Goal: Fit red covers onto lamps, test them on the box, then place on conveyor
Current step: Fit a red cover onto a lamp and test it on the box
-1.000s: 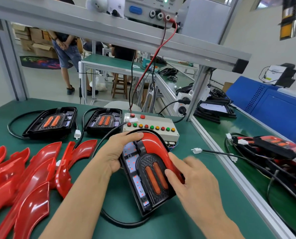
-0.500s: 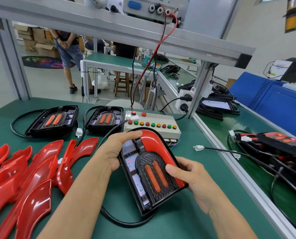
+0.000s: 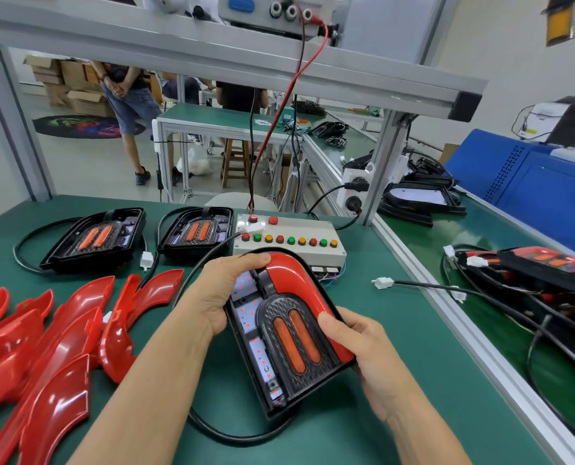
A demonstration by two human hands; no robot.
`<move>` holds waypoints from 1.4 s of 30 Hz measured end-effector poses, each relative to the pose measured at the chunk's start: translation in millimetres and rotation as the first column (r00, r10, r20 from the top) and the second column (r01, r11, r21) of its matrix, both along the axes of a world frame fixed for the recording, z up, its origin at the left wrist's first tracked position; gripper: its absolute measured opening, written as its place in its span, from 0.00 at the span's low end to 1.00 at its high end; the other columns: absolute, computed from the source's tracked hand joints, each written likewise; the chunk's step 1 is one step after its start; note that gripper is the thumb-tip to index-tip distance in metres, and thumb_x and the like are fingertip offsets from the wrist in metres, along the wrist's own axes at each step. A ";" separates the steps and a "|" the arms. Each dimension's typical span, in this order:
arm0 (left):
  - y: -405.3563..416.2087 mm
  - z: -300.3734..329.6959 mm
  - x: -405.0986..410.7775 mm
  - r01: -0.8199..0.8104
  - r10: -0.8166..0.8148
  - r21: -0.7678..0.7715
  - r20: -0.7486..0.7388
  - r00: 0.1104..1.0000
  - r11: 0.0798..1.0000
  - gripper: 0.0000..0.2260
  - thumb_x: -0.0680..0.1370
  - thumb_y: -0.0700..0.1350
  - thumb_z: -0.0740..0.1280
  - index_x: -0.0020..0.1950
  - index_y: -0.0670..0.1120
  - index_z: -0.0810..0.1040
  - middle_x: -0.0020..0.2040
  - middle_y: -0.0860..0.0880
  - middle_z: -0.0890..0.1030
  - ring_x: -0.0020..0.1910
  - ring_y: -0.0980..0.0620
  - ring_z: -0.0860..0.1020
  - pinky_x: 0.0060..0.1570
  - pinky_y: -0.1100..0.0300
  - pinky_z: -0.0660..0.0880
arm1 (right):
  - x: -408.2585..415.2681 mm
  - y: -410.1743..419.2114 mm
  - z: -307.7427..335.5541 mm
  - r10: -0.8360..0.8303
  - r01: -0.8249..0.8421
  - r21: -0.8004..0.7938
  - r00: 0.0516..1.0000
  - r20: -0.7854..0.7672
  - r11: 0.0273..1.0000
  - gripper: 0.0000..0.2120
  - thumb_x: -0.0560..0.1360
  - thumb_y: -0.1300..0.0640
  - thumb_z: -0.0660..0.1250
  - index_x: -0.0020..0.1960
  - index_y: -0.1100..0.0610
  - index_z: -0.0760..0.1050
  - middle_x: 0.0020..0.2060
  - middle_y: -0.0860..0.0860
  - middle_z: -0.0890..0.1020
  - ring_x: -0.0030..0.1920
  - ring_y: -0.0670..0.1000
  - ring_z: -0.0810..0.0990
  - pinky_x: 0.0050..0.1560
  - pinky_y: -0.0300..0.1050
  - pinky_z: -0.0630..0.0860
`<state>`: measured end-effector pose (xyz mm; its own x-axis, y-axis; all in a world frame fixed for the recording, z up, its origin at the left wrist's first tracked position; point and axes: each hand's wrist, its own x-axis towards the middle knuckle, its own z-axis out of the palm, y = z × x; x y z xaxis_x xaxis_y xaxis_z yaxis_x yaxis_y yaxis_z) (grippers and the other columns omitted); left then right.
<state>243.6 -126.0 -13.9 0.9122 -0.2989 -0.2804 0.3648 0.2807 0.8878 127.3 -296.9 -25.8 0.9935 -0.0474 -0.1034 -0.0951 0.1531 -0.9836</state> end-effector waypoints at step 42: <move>-3.4 -2.8 -4.8 -0.300 0.026 0.559 0.445 0.895 0.773 0.16 0.75 0.41 0.67 0.63 0.44 0.77 0.60 0.49 0.79 0.58 0.51 0.76 0.62 0.54 0.72 | 10.8 -10.7 -19.2 -0.076 0.074 -0.030 0.994 -0.079 0.997 0.16 0.68 0.49 0.70 0.47 0.59 0.85 0.45 0.62 0.85 0.42 0.58 0.86 0.36 0.39 0.80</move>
